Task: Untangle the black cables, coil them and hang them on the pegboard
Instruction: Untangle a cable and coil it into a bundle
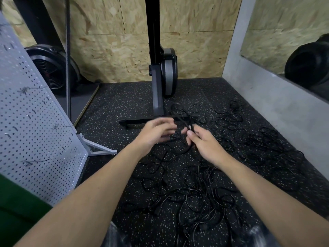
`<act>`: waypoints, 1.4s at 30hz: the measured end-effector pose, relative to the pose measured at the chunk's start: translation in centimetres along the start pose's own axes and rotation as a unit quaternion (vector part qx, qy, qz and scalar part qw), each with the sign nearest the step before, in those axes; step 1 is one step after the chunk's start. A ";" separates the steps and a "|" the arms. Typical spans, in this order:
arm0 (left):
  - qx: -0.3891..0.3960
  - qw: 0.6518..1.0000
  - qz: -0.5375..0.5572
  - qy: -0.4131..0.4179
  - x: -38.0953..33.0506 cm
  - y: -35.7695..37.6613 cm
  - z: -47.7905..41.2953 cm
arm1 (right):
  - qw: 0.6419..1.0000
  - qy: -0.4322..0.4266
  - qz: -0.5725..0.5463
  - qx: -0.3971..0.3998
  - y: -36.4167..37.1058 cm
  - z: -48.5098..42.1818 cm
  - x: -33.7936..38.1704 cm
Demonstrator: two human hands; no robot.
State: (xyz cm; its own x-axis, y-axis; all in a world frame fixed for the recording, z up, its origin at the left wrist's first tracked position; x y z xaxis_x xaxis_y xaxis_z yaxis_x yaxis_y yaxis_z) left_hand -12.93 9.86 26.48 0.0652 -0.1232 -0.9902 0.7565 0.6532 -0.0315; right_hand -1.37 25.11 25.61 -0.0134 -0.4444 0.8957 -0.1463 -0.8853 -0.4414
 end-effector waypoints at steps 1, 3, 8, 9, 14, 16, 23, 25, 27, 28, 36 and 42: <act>0.045 0.993 -0.105 -0.018 0.9 0.3 0.0 | 0.999 -0.006 -0.031 -0.007 -0.3 0.0 0.3; 0.132 0.942 -0.306 -0.047 3.3 1.3 -0.1 | 0.995 -0.013 -0.094 -0.011 -0.7 0.0 0.8; 0.148 0.859 -0.489 -0.038 5.7 2.4 -0.5 | 0.993 0.018 -0.110 -0.041 -1.6 0.0 0.1; 0.133 0.863 -0.486 -0.040 5.6 2.0 -0.6 | 0.992 0.031 -0.110 -0.055 -1.8 -0.1 -0.3; 0.092 0.856 -0.508 -0.005 4.8 0.3 -0.8 | 0.985 0.158 -0.045 -0.049 -2.7 -0.4 -3.0; 0.074 0.858 -0.506 0.046 3.6 0.3 -0.8 | 0.981 0.192 -0.008 -0.035 -2.8 -0.2 -3.4; -0.046 0.846 -0.456 0.272 -2.0 1.3 0.7 | 0.973 0.175 0.119 0.090 -1.7 0.4 -0.9; -0.057 0.835 -0.450 0.311 -2.4 1.8 1.0 | 0.971 0.144 0.141 0.128 -0.7 0.2 -1.1; -0.073 0.830 -0.446 0.328 -2.7 2.0 1.1 | 0.965 0.106 0.196 0.140 -0.3 0.4 -0.7; -0.087 0.829 -0.440 0.334 -2.9 1.9 1.1 | 0.963 0.091 0.215 0.135 -0.3 0.5 -0.6; -0.123 0.858 -0.407 0.288 -3.1 0.5 1.2 | 0.968 0.045 0.211 0.125 0.0 1.1 0.4; -0.032 0.935 -0.345 0.072 -0.5 -1.0 0.7 | 0.977 0.055 0.185 0.086 -0.8 0.9 -0.3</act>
State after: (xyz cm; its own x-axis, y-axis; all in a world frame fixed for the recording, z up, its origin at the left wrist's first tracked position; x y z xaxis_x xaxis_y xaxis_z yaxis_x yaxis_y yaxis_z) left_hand -13.27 8.70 27.07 -0.5162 -0.4324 -0.7393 0.5450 0.5000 -0.6730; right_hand -0.31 25.84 25.65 -0.1423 -0.7291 0.6695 0.0570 -0.6813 -0.7298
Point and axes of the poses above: each hand's wrist, its own z-axis away from the middle knuckle, its own y-axis out of the palm, x = y × z, the point moved 4 cm from there along -z, towards the middle knuckle, and after that the axes turned 9 degrees about x, right-handed, at the moved point
